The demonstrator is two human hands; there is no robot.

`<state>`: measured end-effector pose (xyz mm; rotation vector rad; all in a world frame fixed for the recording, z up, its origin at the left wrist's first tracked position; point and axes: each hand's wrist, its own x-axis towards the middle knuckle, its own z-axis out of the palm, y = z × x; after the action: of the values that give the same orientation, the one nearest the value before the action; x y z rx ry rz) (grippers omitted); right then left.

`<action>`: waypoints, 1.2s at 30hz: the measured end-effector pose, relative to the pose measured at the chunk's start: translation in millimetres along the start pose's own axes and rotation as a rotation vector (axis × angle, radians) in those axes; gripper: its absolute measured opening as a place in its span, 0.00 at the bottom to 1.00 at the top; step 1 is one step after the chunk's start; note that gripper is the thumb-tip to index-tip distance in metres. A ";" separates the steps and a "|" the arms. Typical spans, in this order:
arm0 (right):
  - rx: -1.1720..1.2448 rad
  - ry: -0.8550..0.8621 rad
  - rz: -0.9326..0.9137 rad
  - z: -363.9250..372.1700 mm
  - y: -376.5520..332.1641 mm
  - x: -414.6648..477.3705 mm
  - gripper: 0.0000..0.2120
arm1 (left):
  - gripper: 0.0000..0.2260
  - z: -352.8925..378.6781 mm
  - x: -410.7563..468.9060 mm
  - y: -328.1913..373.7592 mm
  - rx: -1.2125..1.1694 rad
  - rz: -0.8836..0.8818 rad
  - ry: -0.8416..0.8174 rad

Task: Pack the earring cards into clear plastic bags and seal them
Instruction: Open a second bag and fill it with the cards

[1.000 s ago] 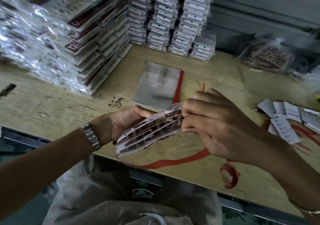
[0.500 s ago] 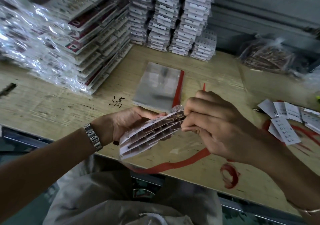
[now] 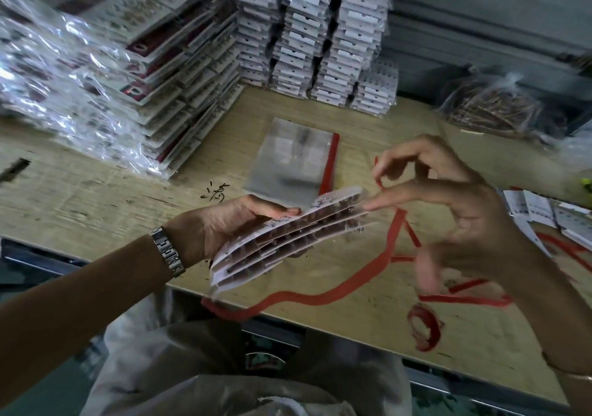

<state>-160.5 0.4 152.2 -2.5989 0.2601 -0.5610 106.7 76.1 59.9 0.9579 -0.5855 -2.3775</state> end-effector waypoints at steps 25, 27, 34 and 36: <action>0.265 0.435 0.307 37.1 20.0 -38.6 0.08 | 0.52 -4.6 -12.0 -8.5 0.129 0.442 0.143; 0.311 0.470 0.349 47.5 21.5 -46.5 0.08 | 0.42 -14.3 -3.4 -23.3 0.138 0.525 0.312; 0.362 0.475 0.371 80.4 29.8 -64.4 0.10 | 0.31 -27.1 -3.6 -72.5 0.989 0.911 0.596; 0.463 0.464 0.404 87.7 34.1 -70.2 0.22 | 0.22 -22.4 2.3 -74.2 0.866 0.891 0.544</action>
<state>-188.7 25.2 40.9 -1.8790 0.6944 -0.9374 99.9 128.0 2.8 1.2424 -1.4686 -0.9849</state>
